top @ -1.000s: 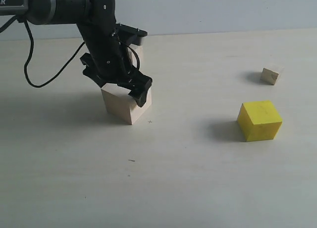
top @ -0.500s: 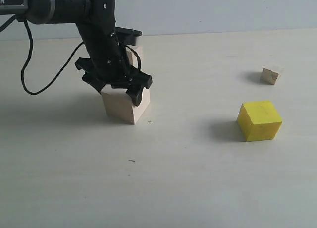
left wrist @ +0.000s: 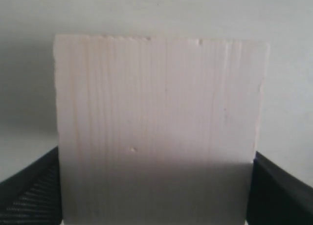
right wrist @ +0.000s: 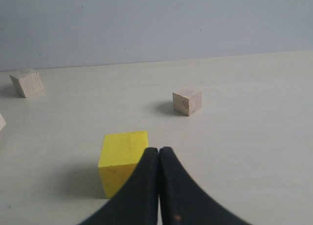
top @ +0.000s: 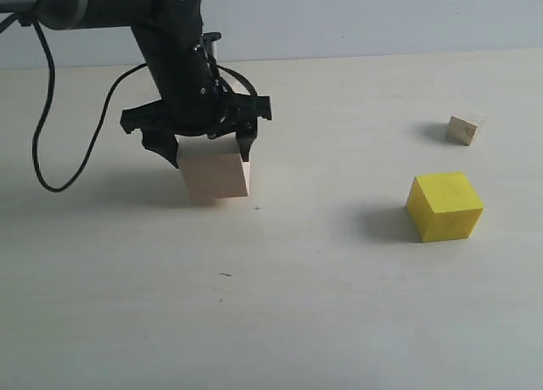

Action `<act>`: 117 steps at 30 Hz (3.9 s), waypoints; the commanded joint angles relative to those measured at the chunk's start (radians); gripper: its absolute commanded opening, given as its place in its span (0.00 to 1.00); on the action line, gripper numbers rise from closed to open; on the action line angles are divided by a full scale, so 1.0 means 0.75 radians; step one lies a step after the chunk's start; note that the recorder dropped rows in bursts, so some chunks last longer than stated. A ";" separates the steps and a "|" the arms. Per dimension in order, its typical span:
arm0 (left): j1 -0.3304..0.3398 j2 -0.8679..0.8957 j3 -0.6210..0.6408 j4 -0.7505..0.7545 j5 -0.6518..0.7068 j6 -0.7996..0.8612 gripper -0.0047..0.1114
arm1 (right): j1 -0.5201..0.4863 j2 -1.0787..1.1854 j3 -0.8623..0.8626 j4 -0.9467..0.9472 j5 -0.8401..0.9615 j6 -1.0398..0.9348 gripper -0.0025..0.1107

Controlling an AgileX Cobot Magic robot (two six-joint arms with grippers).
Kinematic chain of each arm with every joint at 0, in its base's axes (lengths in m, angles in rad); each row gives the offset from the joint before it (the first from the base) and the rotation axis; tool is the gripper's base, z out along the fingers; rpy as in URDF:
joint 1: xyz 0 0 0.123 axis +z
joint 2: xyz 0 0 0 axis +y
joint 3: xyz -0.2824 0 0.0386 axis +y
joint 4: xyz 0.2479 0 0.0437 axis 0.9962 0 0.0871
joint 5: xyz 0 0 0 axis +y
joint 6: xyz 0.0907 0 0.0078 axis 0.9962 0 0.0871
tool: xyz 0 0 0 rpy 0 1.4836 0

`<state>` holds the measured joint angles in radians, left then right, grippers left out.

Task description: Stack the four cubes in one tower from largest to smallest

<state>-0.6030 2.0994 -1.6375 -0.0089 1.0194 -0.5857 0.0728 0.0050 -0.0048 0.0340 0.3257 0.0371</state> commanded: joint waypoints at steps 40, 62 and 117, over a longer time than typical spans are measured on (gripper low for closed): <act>-0.194 0.055 -0.006 0.072 0.006 -0.316 0.04 | 0.002 -0.007 0.006 0.005 -0.017 0.000 0.02; -0.194 0.055 -0.006 0.096 0.014 -0.297 0.84 | 0.002 -0.007 0.006 0.005 -0.017 0.000 0.02; -0.194 -0.969 0.266 0.356 -0.096 0.354 0.05 | 0.002 -0.007 0.006 0.005 -0.017 0.000 0.02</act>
<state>-0.7444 1.4403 -1.4930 0.2501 0.9871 -0.3373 0.0728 0.0050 -0.0048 0.0340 0.3257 0.0371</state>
